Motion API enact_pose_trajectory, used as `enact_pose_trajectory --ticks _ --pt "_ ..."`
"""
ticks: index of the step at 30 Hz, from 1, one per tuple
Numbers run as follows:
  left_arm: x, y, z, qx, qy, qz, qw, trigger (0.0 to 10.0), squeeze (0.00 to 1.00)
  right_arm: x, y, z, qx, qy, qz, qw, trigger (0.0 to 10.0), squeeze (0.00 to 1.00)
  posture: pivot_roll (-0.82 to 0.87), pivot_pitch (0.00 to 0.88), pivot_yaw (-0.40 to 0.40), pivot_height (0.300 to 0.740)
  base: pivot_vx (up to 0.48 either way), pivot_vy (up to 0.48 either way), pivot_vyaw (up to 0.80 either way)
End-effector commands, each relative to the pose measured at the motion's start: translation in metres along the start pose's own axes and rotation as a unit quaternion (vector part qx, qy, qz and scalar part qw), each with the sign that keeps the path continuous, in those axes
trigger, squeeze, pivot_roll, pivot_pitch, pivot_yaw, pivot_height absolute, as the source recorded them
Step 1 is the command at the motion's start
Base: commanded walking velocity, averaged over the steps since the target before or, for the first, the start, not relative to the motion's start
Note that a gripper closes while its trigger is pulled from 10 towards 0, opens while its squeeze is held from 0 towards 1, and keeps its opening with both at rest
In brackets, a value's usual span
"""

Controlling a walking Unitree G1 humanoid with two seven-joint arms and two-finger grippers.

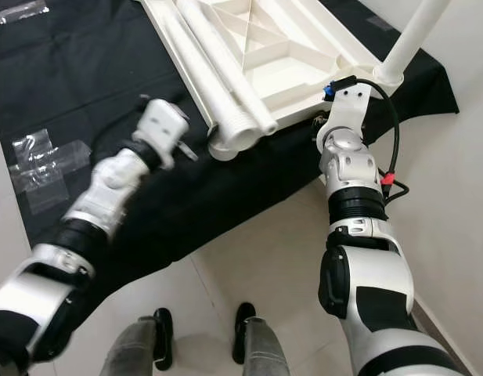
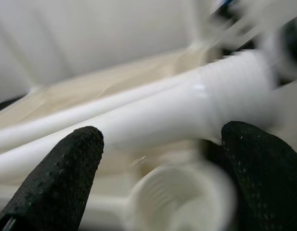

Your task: Building children table

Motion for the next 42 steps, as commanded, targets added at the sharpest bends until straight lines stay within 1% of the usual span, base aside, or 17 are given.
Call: enact_pose_trajectory --ticks 1,7,12,20,21,22,23,27,31,32,33,35,37,38,39,40,42 --pt "0.003 0.003 0.017 -0.019 0.014 0.004 1.000 10.0 0.00 0.016 -0.001 0.016 -0.038 0.021 0.028 0.999 10.0 0.00 0.02 0.385 -0.018 0.740 0.000 0.000 0.00" --pt "0.002 0.013 0.017 -0.006 0.013 -0.001 1.000 10.0 0.00 0.053 0.003 0.022 -0.053 0.032 0.081 0.995 10.0 0.00 0.02 0.348 -0.024 0.740 0.000 0.000 0.00" --pt "0.006 0.031 0.001 0.042 0.006 -0.015 0.999 10.0 0.00 0.090 0.013 0.003 0.017 -0.009 0.146 0.989 10.0 0.00 0.02 0.322 -0.029 0.740 0.000 0.000 0.00" --pt "0.012 0.045 -0.006 0.089 0.012 -0.037 0.995 10.0 0.00 0.104 0.023 -0.012 0.060 -0.030 0.184 0.981 10.0 0.00 0.01 0.291 -0.039 0.740 0.000 0.000 0.00" --pt "0.012 0.047 -0.005 0.087 0.012 -0.048 0.995 10.0 0.00 0.117 0.034 -0.034 0.129 -0.076 0.206 0.967 10.0 0.00 0.01 0.288 -0.038 0.740 0.000 0.000 0.00" --pt "0.012 0.047 -0.005 0.087 0.012 -0.048 0.995 10.0 0.00 0.117 0.034 -0.034 0.129 -0.076 0.206 0.967 10.0 0.00 0.01 0.288 -0.038 0.740 0.000 0.000 0.00" --pt "0.013 0.053 0.002 0.066 0.021 -0.058 0.996 10.0 0.00 0.128 0.045 -0.052 0.188 -0.092 0.229 0.951 10.0 0.00 0.01 0.286 -0.038 0.740 0.000 0.000 0.00" --pt "0.016 0.061 0.001 0.062 0.008 -0.065 0.996 10.0 0.00 0.133 0.051 -0.062 0.217 -0.108 0.236 0.941 10.0 0.00 0.01 0.282 -0.041 0.740 0.000 0.000 0.00" --pt "0.021 0.070 -0.013 0.107 -0.004 -0.067 0.992 10.0 0.00 0.138 0.060 -0.072 0.254 -0.132 0.248 0.925 10.0 0.00 0.02 0.277 -0.048 0.740 0.000 0.000 0.00" --pt "0.030 0.079 -0.025 0.150 -0.022 -0.067 0.986 10.0 0.00 0.141 0.073 -0.086 0.301 -0.145 0.258 0.907 10.0 0.00 0.02 0.271 -0.052 0.740 0.000 0.000 0.00" --pt "0.030 0.079 -0.025 0.150 -0.022 -0.067 0.986 10.0 0.00 0.141 0.073 -0.086 0.301 -0.145 0.258 0.907 10.0 0.00 0.02 0.271 -0.052 0.740 0.000 0.000 0.00" --pt "0.038 0.088 -0.034 0.191 -0.037 -0.067 0.979 10.0 0.00 0.138 0.083 -0.105 0.340 -0.116 0.254 0.898 10.0 0.00 0.02 0.266 -0.057 0.740 0.000 0.000 0.00" --pt "0.038 0.088 -0.034 0.191 -0.037 -0.067 0.979 10.0 0.00 0.138 0.083 -0.105 0.340 -0.116 0.254 0.898 10.0 0.00 0.02 0.266 -0.057 0.740 0.000 0.000 0.00" --pt "0.040 0.096 -0.039 0.221 -0.039 -0.073 0.972 10.0 0.00 0.128 0.082 -0.118 0.346 -0.068 0.228 0.908 10.0 0.00 0.02 0.260 -0.058 0.740 0.000 0.000 0.00" --pt "0.040 0.096 -0.039 0.221 -0.039 -0.073 0.972 10.0 0.00 0.128 0.082 -0.118 0.346 -0.068 0.228 0.908 10.0 0.00 0.02 0.260 -0.058 0.740 0.000 0.000 0.00" --pt "0.037 0.106 -0.043 0.258 -0.025 -0.087 0.962 10.0 0.00 0.115 0.077 -0.129 0.341 -0.023 0.198 0.919 10.0 0.00 0.01 0.255 -0.062 0.740 0.000 0.000 0.00" --pt "0.024 0.126 -0.041 0.303 0.015 -0.121 0.945 10.0 0.00 0.110 0.076 -0.144 0.344 -0.032 0.178 0.922 10.0 0.00 0.02 0.246 -0.075 0.740 0.000 0.000 0.00"
Point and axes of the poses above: a point about 5 cm out from each wrist's last joint towards the gripper, its own y axis pointing back from the gripper into the wrist, its own x axis along the axis of the wrist's last joint, z = x × y, the point moved 5 cm from there along -y, pointing out of the wrist towards the gripper, and after that the axes turned 4 degrees about y, right-handed, at the moved point
